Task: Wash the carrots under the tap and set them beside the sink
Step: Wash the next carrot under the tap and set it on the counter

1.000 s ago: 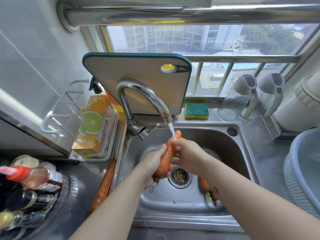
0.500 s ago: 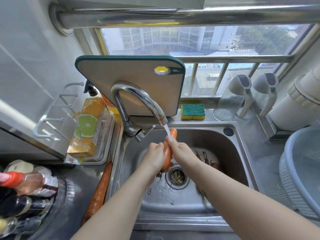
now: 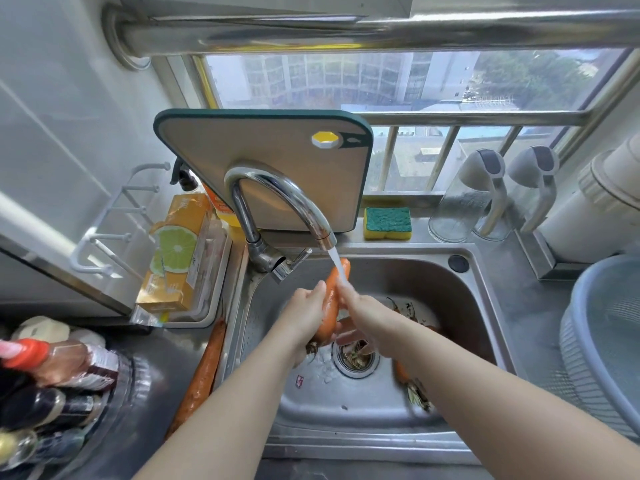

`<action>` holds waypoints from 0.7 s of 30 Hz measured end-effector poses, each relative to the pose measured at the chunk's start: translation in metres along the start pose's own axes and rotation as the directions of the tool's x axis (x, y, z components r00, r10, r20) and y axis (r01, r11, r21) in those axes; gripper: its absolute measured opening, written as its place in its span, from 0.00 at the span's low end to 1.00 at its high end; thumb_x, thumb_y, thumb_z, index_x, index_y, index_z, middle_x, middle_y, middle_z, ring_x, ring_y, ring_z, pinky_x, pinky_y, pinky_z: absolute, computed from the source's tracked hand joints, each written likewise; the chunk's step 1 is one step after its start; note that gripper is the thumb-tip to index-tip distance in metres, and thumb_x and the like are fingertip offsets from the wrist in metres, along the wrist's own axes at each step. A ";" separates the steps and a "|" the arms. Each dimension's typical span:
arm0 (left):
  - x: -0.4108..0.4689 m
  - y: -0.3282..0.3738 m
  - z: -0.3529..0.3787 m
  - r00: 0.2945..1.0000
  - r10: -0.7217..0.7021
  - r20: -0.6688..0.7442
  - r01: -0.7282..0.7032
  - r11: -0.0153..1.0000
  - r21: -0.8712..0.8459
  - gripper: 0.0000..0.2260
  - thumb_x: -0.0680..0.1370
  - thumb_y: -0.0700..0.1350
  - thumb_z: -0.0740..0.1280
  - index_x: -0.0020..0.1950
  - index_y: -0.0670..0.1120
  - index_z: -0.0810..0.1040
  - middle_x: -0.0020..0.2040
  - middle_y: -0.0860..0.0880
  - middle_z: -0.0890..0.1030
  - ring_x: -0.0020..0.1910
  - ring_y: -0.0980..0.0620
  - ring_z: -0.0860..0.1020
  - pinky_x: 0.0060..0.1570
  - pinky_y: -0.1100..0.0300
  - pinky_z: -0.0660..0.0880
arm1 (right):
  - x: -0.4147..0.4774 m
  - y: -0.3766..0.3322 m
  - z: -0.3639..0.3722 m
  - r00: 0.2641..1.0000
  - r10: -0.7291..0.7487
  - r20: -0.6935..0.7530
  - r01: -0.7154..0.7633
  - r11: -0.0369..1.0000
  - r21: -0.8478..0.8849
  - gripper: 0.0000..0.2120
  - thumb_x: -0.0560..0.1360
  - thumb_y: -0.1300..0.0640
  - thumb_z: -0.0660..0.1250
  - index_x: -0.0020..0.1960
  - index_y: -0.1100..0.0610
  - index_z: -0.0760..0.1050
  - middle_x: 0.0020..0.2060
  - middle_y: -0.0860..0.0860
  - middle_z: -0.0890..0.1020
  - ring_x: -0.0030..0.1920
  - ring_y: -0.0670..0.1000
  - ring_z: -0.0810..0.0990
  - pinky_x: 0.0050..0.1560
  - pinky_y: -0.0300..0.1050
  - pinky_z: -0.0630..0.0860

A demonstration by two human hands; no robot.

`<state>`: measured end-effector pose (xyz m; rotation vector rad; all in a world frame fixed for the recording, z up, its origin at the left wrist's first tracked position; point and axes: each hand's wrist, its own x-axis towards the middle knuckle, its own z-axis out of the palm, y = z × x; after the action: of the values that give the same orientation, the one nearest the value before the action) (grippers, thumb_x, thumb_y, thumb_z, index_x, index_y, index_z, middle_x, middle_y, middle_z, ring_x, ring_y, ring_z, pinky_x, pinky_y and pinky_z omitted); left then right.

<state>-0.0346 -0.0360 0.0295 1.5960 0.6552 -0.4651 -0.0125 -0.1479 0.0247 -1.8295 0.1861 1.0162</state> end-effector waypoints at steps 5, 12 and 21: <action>-0.002 -0.003 -0.007 0.979 -0.096 0.178 0.145 0.945 -0.293 0.10 0.79 0.47 0.63 0.55 0.41 0.76 0.33 0.44 0.79 0.28 0.53 0.77 0.24 0.64 0.74 | 0.003 -0.001 -0.016 0.986 -0.143 -0.083 0.132 0.983 -0.126 0.35 0.79 0.37 0.38 0.61 0.60 0.74 0.36 0.56 0.83 0.39 0.53 0.83 0.41 0.43 0.77; -0.005 -0.002 -0.006 0.962 -0.154 0.225 0.240 0.868 -0.434 0.16 0.82 0.50 0.57 0.52 0.38 0.76 0.37 0.43 0.82 0.28 0.52 0.78 0.23 0.65 0.74 | 0.016 0.004 -0.017 0.998 -0.056 0.014 0.045 0.903 0.427 0.33 0.78 0.34 0.47 0.53 0.61 0.77 0.25 0.52 0.77 0.31 0.53 0.78 0.56 0.61 0.76; -0.004 0.000 -0.011 0.982 -0.132 0.138 0.180 0.884 -0.432 0.15 0.79 0.54 0.62 0.52 0.42 0.76 0.37 0.43 0.79 0.32 0.52 0.77 0.24 0.66 0.74 | -0.001 0.001 -0.023 0.971 -0.222 -0.083 0.199 0.953 -0.227 0.29 0.81 0.45 0.41 0.57 0.65 0.73 0.33 0.59 0.84 0.35 0.56 0.84 0.49 0.46 0.78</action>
<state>-0.0382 -0.0260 0.0333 1.0830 0.7519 -0.4749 -0.0006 -0.1674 0.0282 -2.0551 -0.0587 0.8135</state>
